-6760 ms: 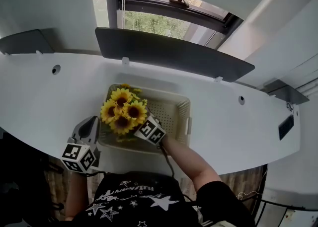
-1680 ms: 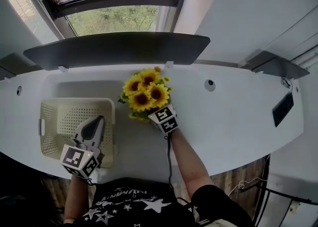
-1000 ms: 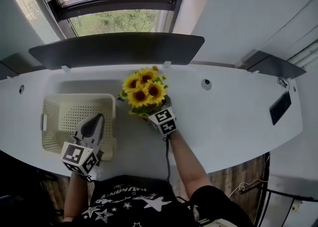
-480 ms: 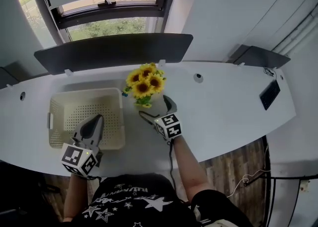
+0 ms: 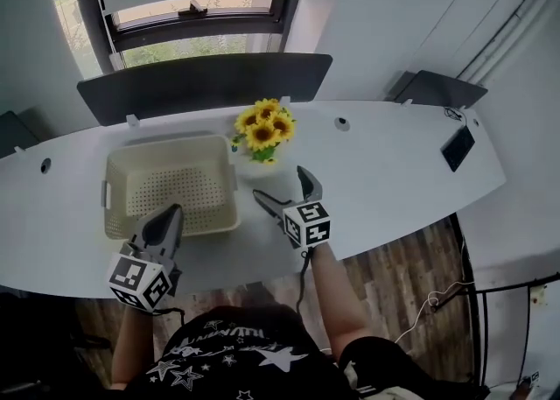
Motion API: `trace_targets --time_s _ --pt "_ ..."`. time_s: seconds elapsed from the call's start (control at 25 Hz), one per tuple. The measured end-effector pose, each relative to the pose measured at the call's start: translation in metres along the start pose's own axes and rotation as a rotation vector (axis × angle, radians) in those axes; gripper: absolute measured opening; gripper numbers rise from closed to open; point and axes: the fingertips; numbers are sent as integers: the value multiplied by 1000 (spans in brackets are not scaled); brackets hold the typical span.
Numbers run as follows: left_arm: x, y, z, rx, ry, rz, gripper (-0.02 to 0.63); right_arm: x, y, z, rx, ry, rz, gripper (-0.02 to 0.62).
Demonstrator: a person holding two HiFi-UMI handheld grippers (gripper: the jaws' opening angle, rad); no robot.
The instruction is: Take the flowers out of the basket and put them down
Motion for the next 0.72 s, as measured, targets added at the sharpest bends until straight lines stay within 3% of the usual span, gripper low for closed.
trace_targets --time_s 0.6,0.72 --pt "16 -50 125 14 -93 -5 9 -141 -18 99 82 -2 -39 538" --pt "22 -61 141 0 -120 -2 9 -167 -32 116 82 9 -65 495"
Point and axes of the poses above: the fingertips, and each gripper's own axes: z backward along the fingers, x to its right, y out of its top, and after that the axes turned 12 degrees about -x, right-handed
